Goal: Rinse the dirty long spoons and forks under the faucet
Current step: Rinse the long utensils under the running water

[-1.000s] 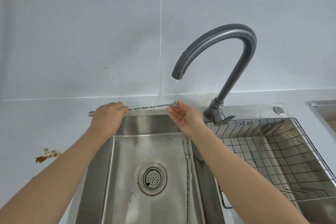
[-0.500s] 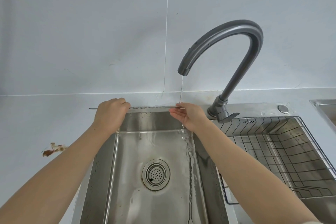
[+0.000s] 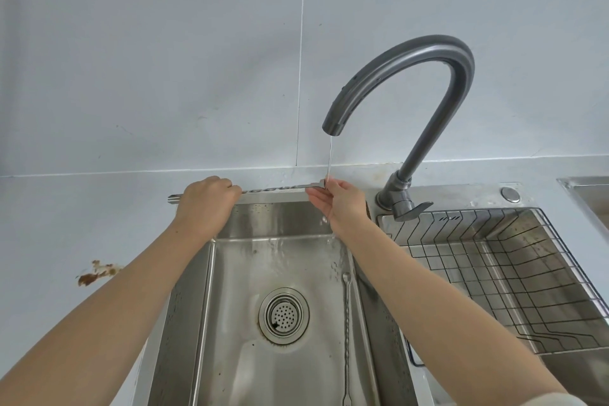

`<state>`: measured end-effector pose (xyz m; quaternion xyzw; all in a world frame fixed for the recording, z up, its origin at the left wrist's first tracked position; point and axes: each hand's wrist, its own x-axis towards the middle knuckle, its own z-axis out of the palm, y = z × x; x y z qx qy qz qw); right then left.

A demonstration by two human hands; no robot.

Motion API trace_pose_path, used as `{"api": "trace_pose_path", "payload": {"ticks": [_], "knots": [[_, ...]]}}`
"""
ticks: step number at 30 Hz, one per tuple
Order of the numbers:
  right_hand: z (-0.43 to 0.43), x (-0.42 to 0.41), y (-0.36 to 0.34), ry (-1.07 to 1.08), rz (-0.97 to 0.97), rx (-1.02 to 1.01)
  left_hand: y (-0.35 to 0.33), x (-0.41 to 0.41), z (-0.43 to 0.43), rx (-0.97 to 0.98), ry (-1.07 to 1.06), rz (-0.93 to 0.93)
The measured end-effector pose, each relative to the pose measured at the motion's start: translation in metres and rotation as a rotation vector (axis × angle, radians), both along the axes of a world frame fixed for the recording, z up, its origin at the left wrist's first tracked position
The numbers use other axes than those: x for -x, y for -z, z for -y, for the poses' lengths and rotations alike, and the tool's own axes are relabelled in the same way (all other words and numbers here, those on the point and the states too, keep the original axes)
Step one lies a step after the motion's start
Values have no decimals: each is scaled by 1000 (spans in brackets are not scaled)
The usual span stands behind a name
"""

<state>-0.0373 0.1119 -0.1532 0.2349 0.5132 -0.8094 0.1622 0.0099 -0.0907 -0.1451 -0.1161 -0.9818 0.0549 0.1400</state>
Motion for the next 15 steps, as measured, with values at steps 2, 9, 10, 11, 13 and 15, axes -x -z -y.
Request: {"api": "trace_pose_path", "payload": {"ticks": [2, 9, 10, 11, 13, 15], "knots": [[3, -2, -1, -10, 9, 52, 0, 2, 1, 9, -26, 26], [3, -9, -3, -2, -25, 62, 0, 0, -1, -7, -48, 11], [3, -9, -4, 8, -54, 51, 1, -1, -2, -16, -49, 4], [3, -10, -5, 25, -75, 53, 2, -2, -2, -25, -45, -1], [3, -11, -6, 55, -84, 69, 3, -4, -3, -43, -33, -4], [5, -12, -7, 72, -72, 82, 3, -6, -3, -46, -38, 0]]}}
